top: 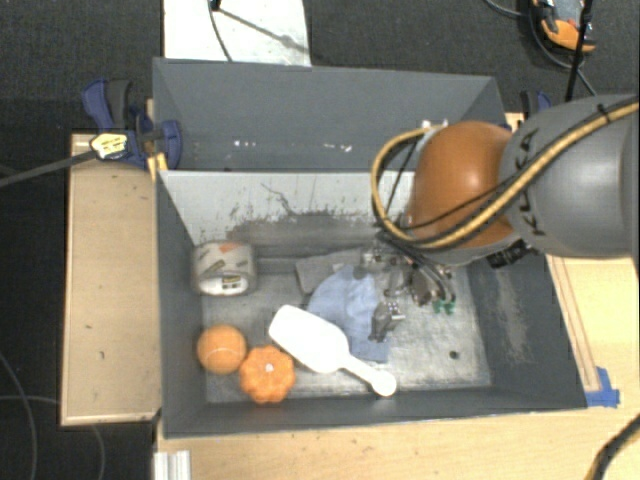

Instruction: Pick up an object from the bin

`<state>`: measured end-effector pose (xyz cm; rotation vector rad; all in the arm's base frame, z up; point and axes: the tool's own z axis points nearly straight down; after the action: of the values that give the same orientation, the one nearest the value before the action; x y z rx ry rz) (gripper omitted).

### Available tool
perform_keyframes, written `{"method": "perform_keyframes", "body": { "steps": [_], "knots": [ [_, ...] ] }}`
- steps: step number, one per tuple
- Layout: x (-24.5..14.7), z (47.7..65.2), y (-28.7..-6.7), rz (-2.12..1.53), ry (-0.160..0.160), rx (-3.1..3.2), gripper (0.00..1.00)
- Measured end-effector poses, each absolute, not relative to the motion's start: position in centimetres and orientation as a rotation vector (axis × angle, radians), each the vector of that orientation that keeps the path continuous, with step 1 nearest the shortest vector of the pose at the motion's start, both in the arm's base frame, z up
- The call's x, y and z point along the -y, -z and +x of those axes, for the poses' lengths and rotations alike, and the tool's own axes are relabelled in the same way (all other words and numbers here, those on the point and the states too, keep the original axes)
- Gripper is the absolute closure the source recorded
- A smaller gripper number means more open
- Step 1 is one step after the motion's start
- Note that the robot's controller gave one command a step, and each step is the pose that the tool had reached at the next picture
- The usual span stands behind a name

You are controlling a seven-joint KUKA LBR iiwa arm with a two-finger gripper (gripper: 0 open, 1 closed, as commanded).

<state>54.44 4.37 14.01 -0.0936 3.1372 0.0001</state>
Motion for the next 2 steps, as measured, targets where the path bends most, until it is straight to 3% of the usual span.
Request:
{"method": "perform_keyframes", "body": {
  "steps": [1, 2],
  "knots": [
    [-7.21, 54.09, -12.95, -0.109, -0.005, -3.139, 0.00],
    [-7.21, 54.09, -12.95, -0.109, -0.005, -3.139, 0.00]
  ]
}}
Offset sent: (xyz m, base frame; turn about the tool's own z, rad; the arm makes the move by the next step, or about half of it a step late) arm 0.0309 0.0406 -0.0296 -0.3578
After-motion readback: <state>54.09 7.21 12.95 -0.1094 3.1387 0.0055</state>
